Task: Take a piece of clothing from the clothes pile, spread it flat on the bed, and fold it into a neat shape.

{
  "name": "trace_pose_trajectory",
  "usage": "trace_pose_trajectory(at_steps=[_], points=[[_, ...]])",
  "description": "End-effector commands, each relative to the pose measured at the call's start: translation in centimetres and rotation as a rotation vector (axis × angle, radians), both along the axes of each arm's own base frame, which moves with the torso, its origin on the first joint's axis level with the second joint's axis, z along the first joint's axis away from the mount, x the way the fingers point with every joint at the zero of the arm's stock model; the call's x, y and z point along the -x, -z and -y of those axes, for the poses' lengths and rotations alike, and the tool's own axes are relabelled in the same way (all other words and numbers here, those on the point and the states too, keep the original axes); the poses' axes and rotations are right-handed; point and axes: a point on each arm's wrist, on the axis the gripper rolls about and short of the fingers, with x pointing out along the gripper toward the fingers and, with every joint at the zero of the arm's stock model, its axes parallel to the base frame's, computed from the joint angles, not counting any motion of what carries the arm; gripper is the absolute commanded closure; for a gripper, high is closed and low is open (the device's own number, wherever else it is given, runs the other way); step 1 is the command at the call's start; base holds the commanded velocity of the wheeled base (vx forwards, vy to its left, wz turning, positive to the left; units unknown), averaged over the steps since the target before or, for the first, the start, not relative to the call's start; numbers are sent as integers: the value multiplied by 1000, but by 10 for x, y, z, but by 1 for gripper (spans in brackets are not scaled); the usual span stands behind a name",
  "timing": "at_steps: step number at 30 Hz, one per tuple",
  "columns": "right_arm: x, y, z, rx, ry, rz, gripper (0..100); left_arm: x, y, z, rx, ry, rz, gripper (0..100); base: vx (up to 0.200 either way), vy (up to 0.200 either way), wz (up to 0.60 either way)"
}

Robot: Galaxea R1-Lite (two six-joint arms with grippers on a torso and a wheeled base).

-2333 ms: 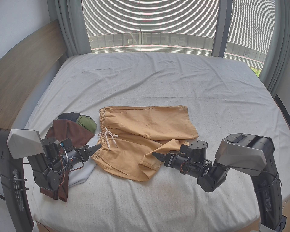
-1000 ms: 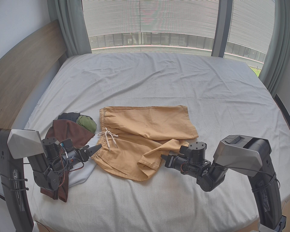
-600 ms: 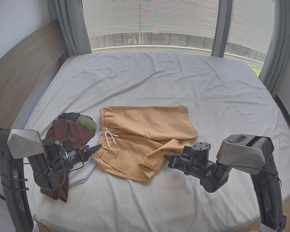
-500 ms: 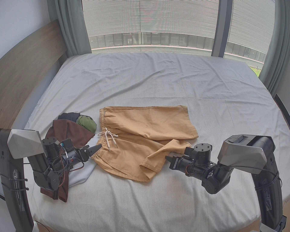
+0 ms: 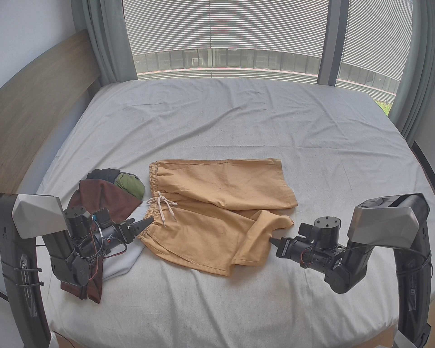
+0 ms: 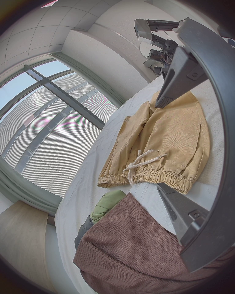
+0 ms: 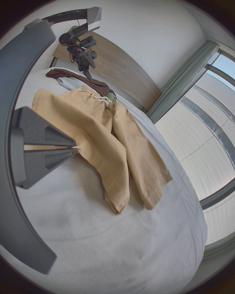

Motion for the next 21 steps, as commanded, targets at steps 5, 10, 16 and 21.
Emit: trace_pose_trajectory(at_steps=[5, 10, 16, 21], points=[[16, -31, 26, -1, 46, 14, 100, 0, 1, 0, 0, 1, -4, 0, 0, 0, 0], [24, -42, 40, 11, 71, 23, 100, 0, 1, 0, 0, -1, -3, 0, 0, 0, 0], [28, -44, 58, 33, 114, 7, 100, 0, 1, 0, 0, 1, -3, 0, 0, 0, 0], [30, -41, 70, 51, 141, -8, 100, 0, 1, 0, 0, 1, -3, 0, 0, 0, 0]])
